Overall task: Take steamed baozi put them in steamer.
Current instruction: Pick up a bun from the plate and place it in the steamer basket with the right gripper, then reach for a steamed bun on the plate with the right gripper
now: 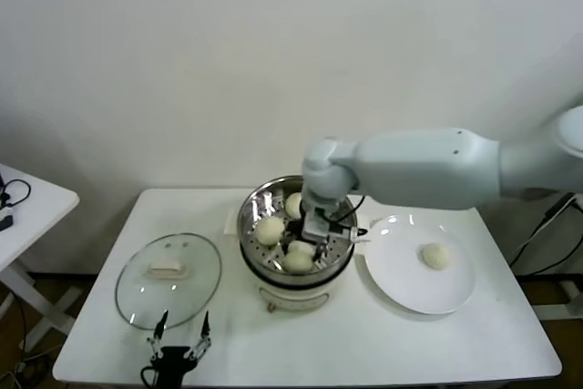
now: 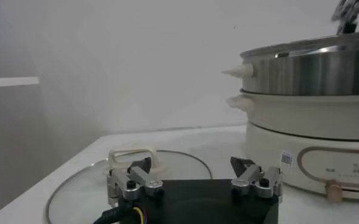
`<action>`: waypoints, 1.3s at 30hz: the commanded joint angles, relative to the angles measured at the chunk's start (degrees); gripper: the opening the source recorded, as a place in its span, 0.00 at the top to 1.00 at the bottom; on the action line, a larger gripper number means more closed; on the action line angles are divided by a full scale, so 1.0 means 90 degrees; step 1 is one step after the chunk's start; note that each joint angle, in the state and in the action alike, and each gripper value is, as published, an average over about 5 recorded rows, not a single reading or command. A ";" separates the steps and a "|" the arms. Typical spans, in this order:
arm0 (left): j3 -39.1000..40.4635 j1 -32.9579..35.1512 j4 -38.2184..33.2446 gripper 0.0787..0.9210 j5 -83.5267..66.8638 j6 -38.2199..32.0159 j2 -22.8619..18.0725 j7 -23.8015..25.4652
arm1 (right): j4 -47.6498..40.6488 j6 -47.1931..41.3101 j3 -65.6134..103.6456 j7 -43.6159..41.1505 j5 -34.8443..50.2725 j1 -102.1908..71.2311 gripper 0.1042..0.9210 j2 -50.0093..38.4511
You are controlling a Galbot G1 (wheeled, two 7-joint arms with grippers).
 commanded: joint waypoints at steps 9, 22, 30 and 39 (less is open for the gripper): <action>-0.0033 0.0032 -0.0033 0.12 -0.0043 -0.0014 -0.0181 0.0007 | -0.0560 0.0480 0.0288 -0.0028 0.0269 0.0296 0.17 0.0059; 0.0009 0.0060 -0.0036 0.12 -0.0030 -0.0018 -0.0120 0.0014 | -0.0717 -0.0139 -0.2418 -0.1939 0.3840 0.3169 0.12 -0.1823; 0.0058 0.0038 0.0015 0.12 -0.0018 -0.0025 -0.0092 0.0020 | -0.0715 -0.2362 -0.3205 -0.0680 0.3128 0.2658 0.12 -0.3447; 0.0069 0.0055 0.0061 0.12 0.0063 -0.0031 -0.0143 0.0022 | -0.1182 -0.3135 -0.1042 -0.0256 0.1756 0.0085 0.12 -0.4077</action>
